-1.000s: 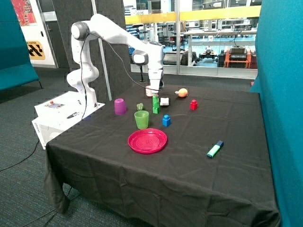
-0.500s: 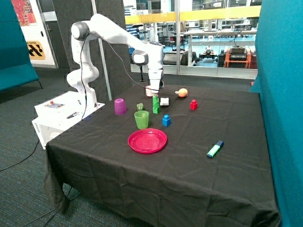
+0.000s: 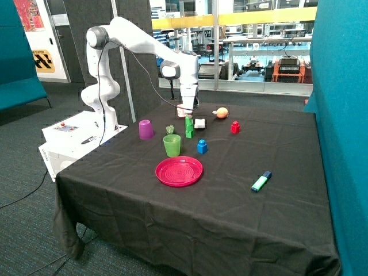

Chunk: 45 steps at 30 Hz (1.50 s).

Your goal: Stack green blocks

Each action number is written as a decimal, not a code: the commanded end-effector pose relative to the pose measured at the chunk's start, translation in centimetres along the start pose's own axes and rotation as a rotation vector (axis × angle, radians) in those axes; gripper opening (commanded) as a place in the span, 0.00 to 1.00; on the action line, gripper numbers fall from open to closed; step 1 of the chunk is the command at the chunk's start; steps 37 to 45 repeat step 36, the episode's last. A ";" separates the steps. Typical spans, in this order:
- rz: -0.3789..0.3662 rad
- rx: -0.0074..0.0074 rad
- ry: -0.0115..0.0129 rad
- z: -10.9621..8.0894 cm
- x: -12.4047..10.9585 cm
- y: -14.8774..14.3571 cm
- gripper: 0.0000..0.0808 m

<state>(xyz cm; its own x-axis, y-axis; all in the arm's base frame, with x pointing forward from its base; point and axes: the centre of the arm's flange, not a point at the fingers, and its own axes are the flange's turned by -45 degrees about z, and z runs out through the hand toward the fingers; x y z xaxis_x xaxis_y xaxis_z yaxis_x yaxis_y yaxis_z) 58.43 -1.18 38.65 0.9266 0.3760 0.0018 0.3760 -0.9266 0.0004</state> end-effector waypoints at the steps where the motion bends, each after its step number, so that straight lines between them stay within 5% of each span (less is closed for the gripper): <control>1: -0.021 0.0005 -0.0018 -1.5 -2.2 -0.7 1.00; 12: 0.004 0.0004 -0.0018 -1.8 -5.8 0.8 1.00; 22: 0.005 0.0004 -0.0018 -1.2 -6.4 1.7 1.00; 29: -0.096 0.0005 -0.0018 -1.9 -4.7 0.1 1.00; 33: -0.195 0.0006 -0.0017 -1.2 -1.3 -2.2 1.00; 36: -0.273 0.0007 -0.0017 -2.7 1.9 -5.9 0.85; 45: -0.273 0.0007 -0.0017 -2.7 1.9 -5.9 0.85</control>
